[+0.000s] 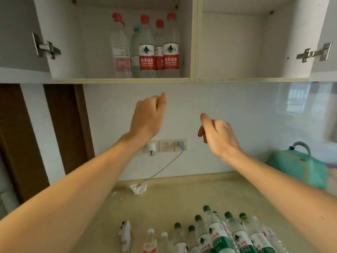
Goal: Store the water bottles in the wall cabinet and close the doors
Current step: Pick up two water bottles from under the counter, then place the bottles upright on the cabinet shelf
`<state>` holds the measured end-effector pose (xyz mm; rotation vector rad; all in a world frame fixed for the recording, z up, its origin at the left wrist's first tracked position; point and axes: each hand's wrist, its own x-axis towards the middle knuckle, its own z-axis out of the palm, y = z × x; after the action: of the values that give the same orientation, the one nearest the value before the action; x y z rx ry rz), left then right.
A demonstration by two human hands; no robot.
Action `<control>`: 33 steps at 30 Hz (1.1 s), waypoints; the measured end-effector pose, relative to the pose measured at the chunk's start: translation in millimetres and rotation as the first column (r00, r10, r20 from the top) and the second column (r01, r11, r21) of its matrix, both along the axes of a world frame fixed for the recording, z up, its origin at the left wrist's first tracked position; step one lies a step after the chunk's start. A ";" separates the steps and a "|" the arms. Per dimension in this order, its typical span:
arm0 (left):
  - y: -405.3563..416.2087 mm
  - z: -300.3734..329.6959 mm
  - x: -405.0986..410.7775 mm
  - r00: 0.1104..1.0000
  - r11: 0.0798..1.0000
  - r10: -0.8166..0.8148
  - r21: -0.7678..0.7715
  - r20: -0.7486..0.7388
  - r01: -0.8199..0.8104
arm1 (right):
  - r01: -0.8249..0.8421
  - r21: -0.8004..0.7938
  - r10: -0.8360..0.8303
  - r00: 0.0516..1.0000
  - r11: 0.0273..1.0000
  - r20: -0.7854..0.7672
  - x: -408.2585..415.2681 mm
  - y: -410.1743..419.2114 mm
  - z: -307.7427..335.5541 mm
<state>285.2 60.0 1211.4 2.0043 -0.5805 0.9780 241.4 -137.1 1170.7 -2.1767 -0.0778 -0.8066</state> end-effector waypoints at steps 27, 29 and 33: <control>21.6 -561.2 -221.3 0.405 0.996 0.009 0.045 -0.914 0.080 | 0.103 0.220 0.134 0.524 0.970 -0.841 -214.7 -5.5 -513.5; 19.9 -620.5 -234.3 0.334 0.999 0.028 0.040 -0.942 0.027 | 0.089 0.241 0.178 0.443 0.966 -0.879 -219.1 -13.0 -573.1; 14.4 -735.6 -254.6 0.215 0.996 0.064 0.050 -0.974 -0.070 | 0.091 0.272 0.230 0.324 0.958 -0.918 -226.3 -30.5 -696.6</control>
<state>30.6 74.4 475.8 2.1567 0.2712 -0.4368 15.2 -167.7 474.2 -2.0037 0.5219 0.6278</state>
